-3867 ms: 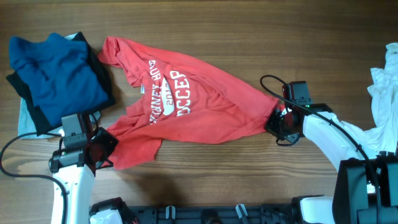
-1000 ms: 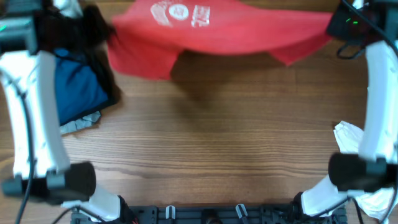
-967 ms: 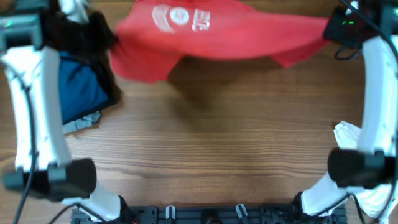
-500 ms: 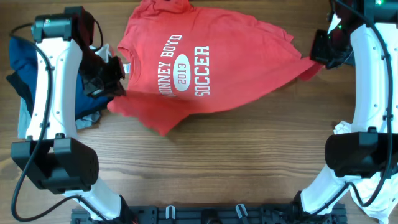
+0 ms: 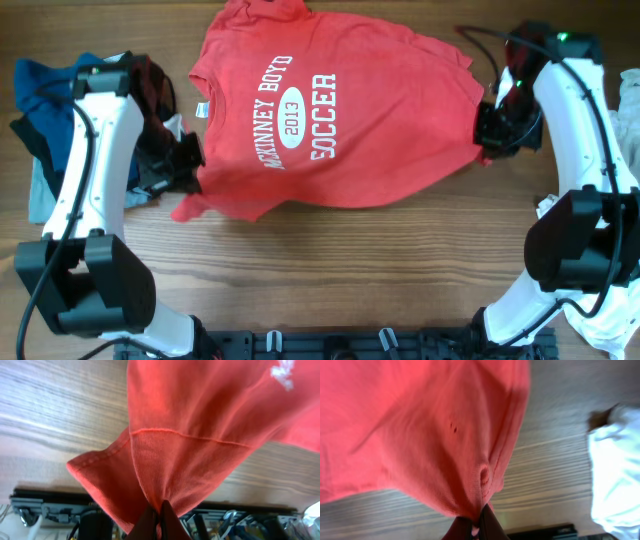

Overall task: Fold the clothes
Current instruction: 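Lay the shirt flat on the table, lowering both grippers toward the robot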

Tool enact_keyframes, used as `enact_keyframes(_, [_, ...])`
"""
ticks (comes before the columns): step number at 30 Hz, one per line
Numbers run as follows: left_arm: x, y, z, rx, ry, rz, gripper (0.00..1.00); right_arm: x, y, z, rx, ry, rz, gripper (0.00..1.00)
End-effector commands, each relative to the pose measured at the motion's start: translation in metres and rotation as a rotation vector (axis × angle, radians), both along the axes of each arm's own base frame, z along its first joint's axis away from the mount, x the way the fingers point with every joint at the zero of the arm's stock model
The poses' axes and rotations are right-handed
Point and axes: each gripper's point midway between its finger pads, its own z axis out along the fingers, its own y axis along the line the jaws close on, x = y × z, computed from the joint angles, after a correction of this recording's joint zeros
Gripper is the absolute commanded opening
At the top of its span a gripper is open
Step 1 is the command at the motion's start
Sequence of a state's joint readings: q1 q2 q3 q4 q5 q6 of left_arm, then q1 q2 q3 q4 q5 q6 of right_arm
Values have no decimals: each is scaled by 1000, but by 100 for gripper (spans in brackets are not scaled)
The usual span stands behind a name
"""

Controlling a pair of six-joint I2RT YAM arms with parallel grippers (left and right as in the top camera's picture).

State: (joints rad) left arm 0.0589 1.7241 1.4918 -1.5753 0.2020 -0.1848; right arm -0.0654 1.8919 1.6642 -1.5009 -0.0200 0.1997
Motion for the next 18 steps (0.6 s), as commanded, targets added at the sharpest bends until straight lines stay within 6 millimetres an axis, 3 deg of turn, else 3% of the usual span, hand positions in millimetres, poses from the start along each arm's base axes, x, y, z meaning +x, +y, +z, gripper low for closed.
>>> enact_keyframes(1, [-28, 15, -8, 105, 30, 50, 4, -20, -9, -6, 7, -5, -79, 4])
enact_keyframes(5, [-39, 37, -10, 267, -11, 185, 4, -40, -32, -18, -19, -22, -214, 4])
enact_keyframes(10, [-37, 37, -2, 274, -146, 273, 4, -63, -49, -20, -22, -78, -327, 4])
enact_keyframes(18, [-43, 25, 4, 208, -154, 295, 4, -84, -45, -26, -2, -114, -344, 4])
